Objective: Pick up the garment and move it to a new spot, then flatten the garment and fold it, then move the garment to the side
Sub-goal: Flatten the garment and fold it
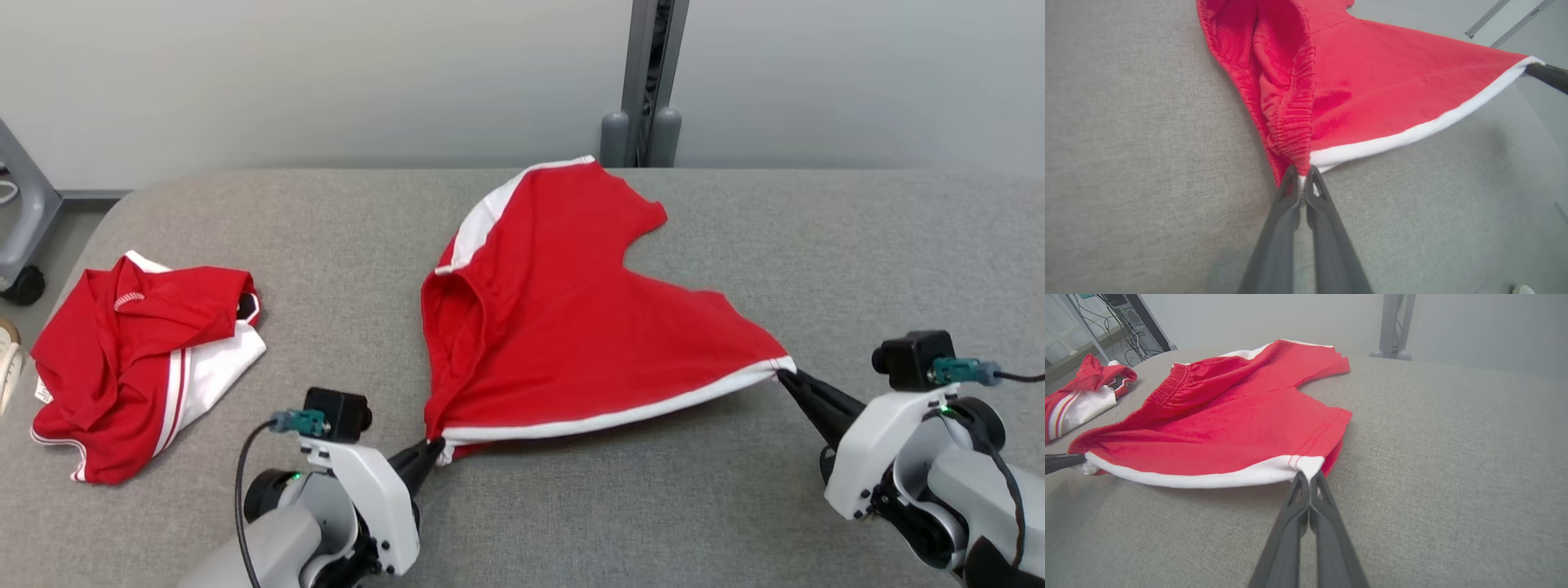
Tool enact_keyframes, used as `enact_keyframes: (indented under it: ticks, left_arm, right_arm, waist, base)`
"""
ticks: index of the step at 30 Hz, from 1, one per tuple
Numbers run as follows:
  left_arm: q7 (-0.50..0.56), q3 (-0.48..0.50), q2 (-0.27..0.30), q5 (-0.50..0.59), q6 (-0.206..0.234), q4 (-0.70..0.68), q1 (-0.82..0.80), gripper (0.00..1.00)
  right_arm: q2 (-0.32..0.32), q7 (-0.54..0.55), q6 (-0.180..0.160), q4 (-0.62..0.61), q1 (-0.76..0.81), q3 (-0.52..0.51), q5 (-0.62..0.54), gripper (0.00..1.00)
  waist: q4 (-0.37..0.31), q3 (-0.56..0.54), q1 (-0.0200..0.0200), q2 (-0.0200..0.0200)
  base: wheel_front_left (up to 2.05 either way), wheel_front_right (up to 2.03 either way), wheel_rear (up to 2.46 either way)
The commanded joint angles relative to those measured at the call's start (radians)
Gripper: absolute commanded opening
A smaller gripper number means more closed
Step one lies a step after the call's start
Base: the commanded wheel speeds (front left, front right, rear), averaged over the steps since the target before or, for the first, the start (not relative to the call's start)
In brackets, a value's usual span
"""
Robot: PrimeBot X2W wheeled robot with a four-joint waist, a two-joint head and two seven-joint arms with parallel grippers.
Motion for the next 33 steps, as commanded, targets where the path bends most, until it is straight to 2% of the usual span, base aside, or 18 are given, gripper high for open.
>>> enact_keyframes:
  ticks: [1, 7, 15, 33]
  left_arm:
    - [-0.007, -0.008, 0.006, 0.011, -0.001, -0.002, 0.018, 0.0]
    - [-0.025, -0.024, 0.0, 0.01, 0.009, -0.026, 0.077, 0.0]
    - [-0.068, -0.061, 0.018, 0.05, 0.062, -0.086, 0.148, 0.0]
    - [-0.053, -0.104, 0.081, 0.109, 0.114, -0.193, 0.156, 0.0]
  right_arm:
    - [-0.012, 0.002, 0.0, -0.008, 0.023, 0.001, -0.003, 0.0]
    - [-0.041, 0.016, 0.0, -0.042, 0.082, 0.001, -0.018, 0.0]
    - [-0.071, 0.009, 0.0, -0.078, 0.131, 0.002, -0.029, 0.0]
    - [-0.073, -0.009, 0.0, -0.053, 0.131, 0.0, -0.007, 0.0]
  waist:
    - [-0.001, -0.02, 0.0, 0.0]
    - [0.001, -0.058, 0.0, 0.0]
    - [0.0, -0.076, 0.0, 0.0]
    - [-0.009, -0.073, 0.0, 0.0]
  base:
    - [0.0, 0.0, 0.0]
    - [0.0, 0.0, 0.0]
    - [0.0, 0.0, 0.0]
    - [0.0, 0.0, 0.0]
